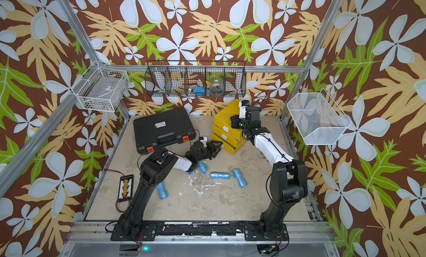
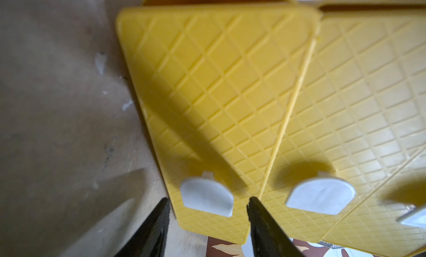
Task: Sort the rolls of trash bags by color and place them into the drawer
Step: Open the drawer in the storage box.
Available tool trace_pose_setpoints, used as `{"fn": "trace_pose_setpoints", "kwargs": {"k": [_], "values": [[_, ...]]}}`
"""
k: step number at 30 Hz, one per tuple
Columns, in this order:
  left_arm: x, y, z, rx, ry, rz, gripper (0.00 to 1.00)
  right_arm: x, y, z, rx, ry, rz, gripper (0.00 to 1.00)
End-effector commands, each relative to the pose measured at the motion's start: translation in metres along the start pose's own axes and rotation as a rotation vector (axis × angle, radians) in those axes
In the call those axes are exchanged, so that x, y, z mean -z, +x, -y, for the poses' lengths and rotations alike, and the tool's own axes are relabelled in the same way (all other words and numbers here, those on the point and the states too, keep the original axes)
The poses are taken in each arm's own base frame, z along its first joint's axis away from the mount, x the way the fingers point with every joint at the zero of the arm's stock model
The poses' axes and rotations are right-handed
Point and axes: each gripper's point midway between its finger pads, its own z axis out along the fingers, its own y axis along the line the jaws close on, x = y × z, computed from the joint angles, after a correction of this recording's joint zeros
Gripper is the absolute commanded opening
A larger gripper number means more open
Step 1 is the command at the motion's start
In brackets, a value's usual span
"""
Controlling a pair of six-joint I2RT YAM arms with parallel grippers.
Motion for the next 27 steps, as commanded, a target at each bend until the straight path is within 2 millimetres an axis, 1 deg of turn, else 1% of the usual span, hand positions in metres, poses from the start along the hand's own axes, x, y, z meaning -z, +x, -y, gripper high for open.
{"fn": "trace_pose_setpoints", "kwargs": {"k": [1,6,13,16,23,27], "values": [[-0.002,0.000,-0.006,0.006,-0.017,0.012,0.57,0.004,0.070,0.023,-0.086,0.094,-0.257,0.20],[-0.006,0.000,-0.010,0.006,-0.032,0.017,0.57,0.004,0.072,0.023,-0.087,0.095,-0.262,0.20],[-0.011,-0.002,0.004,-0.045,-0.045,0.026,0.58,0.005,0.070,0.024,-0.081,0.100,-0.258,0.21],[-0.013,-0.003,0.000,-0.044,-0.071,0.027,0.58,0.005,0.068,0.024,-0.080,0.099,-0.254,0.20],[-0.010,0.001,-0.026,-0.014,-0.138,0.013,0.45,0.005,0.070,0.025,-0.081,0.101,-0.258,0.20],[-0.005,0.003,-0.028,-0.020,-0.153,0.008,0.39,0.003,0.072,0.027,-0.082,0.109,-0.260,0.21]]}}
